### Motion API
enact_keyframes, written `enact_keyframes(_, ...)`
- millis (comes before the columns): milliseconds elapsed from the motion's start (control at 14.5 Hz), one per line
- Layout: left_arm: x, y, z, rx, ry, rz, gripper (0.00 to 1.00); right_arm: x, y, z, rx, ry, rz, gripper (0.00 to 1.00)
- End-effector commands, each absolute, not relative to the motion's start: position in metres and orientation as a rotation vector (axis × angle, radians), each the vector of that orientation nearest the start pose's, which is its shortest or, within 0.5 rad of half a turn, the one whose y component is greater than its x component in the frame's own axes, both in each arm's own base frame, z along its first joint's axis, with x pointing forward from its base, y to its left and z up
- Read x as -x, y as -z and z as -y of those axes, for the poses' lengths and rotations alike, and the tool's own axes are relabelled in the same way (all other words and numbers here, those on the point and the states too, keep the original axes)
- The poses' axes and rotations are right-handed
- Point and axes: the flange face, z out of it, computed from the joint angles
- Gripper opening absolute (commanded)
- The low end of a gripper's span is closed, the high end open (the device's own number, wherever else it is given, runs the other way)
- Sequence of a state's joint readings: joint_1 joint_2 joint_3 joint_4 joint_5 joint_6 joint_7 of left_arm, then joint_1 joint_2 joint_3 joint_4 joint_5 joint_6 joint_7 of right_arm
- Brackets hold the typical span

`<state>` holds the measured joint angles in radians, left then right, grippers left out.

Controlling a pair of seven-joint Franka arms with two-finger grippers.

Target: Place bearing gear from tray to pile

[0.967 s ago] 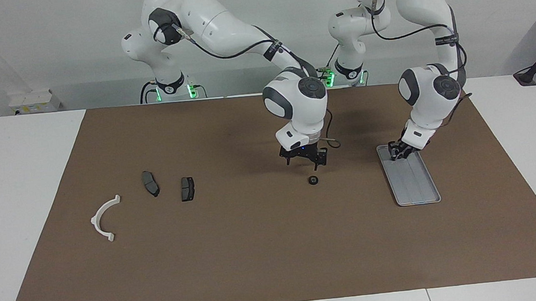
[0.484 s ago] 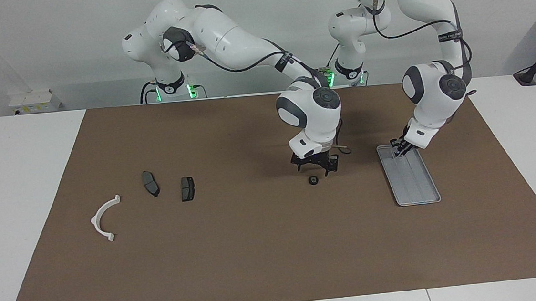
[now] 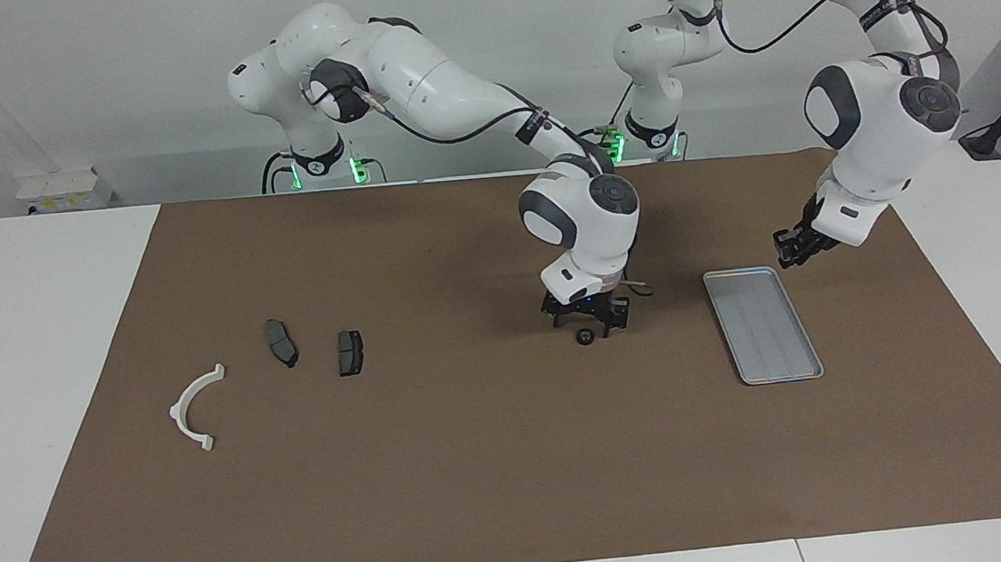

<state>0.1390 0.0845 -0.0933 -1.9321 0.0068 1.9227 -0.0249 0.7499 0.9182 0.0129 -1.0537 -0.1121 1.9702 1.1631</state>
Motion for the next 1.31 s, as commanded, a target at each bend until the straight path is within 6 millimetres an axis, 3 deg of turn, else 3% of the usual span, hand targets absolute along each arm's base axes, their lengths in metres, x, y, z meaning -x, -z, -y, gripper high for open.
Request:
enact_keyframes(0,-0.567,-0.433,-0.025,3.135,-0.18,0.112,0.0,-0.583,-0.274,-0.523,3.128,0.182,-0.624,0.96)
enact_keyframes(691,-0.569,-0.434,-0.021,3.134,-0.17,0.127,0.0,-0.569,-0.275,-0.537,3.103,0.121,-0.657,0.92)
enact_keyframes(760,-0.569,-0.434,-0.021,3.135,-0.165,0.127,0.0,-0.57,-0.274,-0.536,3.101,0.122,-0.659,0.87)
enact_keyframes(967,-0.57,-0.434,-0.02,3.135,-0.158,0.129,0.0,-0.573,-0.273,-0.534,3.095,0.126,-0.664,0.55)
enact_keyframes(1036,-0.57,-0.434,-0.02,3.135,-0.158,0.131,0.0,-0.573,-0.273,-0.534,3.093,0.126,-0.665,0.25)
enact_keyframes(1105,-0.57,-0.434,-0.02,3.134,-0.156,0.141,0.0,-0.573,-0.273,-0.533,3.091,0.127,-0.666,0.1)
enact_keyframes(1175,-0.57,-0.434,-0.02,3.134,-0.153,0.143,0.0,-0.574,-0.273,-0.533,3.09,0.128,-0.666,0.0)
enact_keyframes(1244,-0.57,-0.434,-0.019,3.134,-0.153,0.144,0.0,-0.573,-0.273,-0.533,3.09,0.128,-0.664,0.0)
